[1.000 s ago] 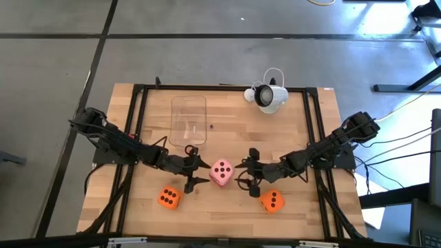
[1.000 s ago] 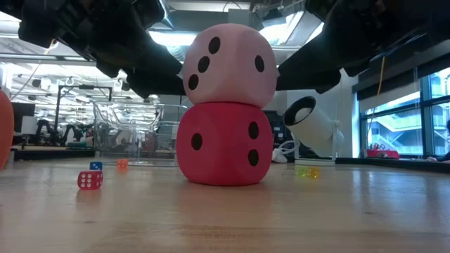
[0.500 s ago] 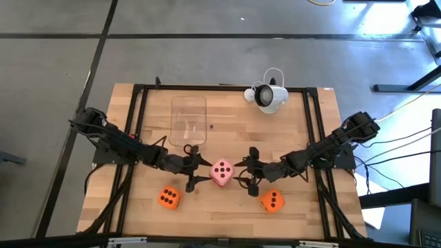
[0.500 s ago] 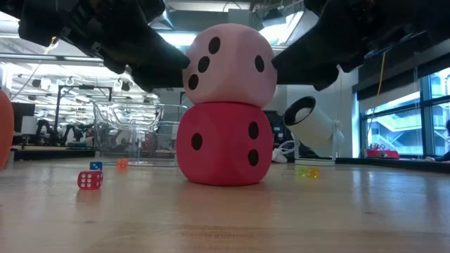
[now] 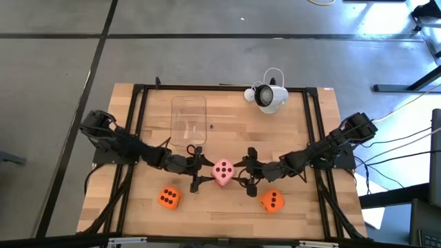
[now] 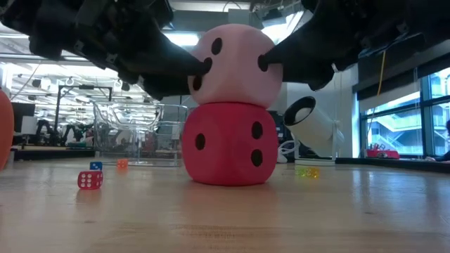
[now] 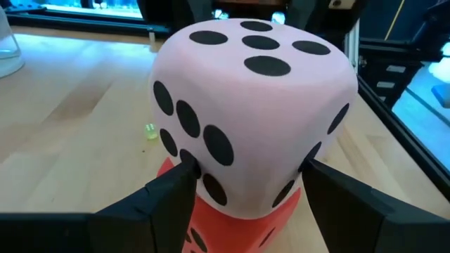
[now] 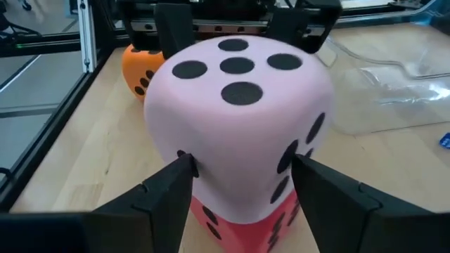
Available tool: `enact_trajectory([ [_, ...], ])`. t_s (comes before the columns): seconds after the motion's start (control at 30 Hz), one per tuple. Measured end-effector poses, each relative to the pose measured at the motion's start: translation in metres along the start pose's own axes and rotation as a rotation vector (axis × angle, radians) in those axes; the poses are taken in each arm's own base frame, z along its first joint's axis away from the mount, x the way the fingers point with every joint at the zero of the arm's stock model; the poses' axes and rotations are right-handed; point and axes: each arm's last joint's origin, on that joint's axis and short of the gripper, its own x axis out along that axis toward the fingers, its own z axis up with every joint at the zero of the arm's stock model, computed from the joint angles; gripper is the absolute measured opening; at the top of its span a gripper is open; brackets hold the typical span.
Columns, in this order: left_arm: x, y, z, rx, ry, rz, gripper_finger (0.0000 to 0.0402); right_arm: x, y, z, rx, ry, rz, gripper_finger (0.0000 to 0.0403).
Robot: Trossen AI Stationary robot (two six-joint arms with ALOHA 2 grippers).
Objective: Pick & Place Dice
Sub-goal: Put the large pink die into the transparent bin
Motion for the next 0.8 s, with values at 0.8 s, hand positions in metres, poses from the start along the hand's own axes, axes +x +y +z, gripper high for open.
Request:
enact_trajectory([
  [0.8,0.0029,0.0046,0.0015,-0.015,-0.035,-0.015,0.0253,0.0076,0.0030,-0.0004,0.022,-0.050,0.005,0.0243],
])
